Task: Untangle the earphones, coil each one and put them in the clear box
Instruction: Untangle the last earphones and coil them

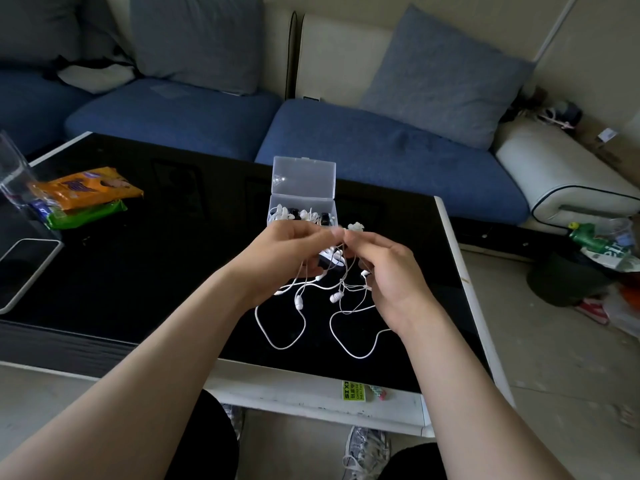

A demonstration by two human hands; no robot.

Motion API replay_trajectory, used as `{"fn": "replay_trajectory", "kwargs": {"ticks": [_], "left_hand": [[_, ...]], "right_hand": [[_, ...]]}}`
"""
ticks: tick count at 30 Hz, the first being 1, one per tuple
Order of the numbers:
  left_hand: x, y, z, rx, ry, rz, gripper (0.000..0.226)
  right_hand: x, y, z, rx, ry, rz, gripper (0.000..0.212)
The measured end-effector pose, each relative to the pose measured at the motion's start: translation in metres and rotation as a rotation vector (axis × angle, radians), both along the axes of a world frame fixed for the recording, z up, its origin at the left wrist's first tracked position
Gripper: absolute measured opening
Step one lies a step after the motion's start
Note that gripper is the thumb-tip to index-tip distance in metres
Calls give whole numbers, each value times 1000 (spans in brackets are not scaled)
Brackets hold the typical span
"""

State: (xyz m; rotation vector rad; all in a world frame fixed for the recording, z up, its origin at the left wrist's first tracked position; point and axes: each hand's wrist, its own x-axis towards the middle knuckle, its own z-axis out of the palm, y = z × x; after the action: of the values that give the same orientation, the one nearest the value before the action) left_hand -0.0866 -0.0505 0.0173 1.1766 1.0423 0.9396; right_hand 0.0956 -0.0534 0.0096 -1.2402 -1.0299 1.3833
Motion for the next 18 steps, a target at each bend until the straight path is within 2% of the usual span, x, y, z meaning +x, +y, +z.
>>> {"fn": "replay_trajectory", "kwargs": {"ticks": [4,8,12,14,18], "left_hand": [[0,-1,-2,17,51,57,24],[1,1,1,4,86,156,25],[2,1,-2,143,227,212,32],[2,-1,-2,189,261,186,30],[1,-2,0,116,186,143,25]], "right_hand": [[-1,-2,1,94,-56,-64,4],[0,-2,-1,236,-154,-77,4],[1,-2,-5,376,-359,-32,4],[1,-1,-8,411,-401,-48,3],[3,0,-9,489,-452,-69,0]]}}
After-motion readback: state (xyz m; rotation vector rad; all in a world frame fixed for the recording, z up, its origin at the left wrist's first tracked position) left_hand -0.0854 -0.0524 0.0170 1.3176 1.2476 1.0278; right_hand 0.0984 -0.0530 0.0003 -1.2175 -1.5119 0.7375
